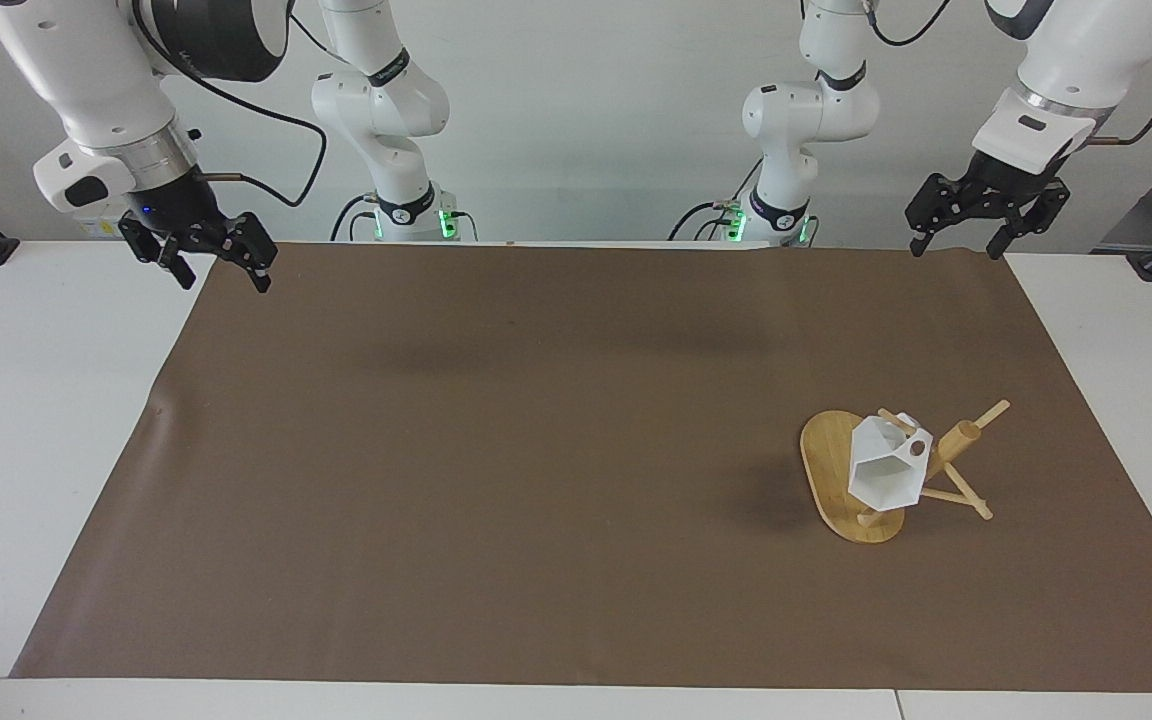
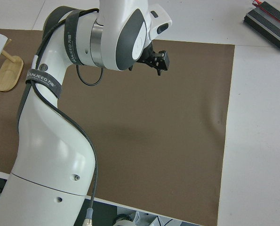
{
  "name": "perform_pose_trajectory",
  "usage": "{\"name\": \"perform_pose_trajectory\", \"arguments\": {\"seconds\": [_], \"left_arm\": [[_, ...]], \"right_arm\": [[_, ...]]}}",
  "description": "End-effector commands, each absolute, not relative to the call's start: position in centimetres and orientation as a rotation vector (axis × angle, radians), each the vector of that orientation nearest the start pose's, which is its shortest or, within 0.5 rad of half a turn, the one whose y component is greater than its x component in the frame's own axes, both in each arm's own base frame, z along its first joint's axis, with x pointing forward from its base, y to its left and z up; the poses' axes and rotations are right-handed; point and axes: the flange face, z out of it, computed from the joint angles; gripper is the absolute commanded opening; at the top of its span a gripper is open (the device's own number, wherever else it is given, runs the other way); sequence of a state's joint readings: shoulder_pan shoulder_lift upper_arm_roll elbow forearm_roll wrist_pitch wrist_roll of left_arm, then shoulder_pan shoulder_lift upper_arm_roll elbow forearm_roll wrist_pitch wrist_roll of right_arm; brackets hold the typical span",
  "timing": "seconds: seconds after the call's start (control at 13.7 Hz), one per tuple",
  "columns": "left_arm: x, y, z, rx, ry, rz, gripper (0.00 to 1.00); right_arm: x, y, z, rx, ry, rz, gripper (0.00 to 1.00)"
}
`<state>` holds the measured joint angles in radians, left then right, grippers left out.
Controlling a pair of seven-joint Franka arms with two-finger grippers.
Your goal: Hang cup on rack
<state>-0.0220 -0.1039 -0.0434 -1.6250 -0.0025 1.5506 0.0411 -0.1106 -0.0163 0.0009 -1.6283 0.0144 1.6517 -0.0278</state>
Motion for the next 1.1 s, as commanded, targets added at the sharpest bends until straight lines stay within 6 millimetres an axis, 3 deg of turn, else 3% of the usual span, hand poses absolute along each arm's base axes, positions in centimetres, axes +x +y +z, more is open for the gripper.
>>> {"name": "perform_pose_trajectory", "arguments": {"seconds": [0.0, 1.02], "left_arm": [[51.28, -3.84, 65.35, -3.147, 0.182, -0.063, 1.0], [51.34, -3.9, 65.34, -3.165, 0.181, -0.07, 1.0]], "right_arm": [[54.93, -5.72, 61.67, -3.112, 0.152, -0.048, 1.0], [54.94, -5.65, 61.67, -3.113, 0.15, -0.048, 1.0]]}}
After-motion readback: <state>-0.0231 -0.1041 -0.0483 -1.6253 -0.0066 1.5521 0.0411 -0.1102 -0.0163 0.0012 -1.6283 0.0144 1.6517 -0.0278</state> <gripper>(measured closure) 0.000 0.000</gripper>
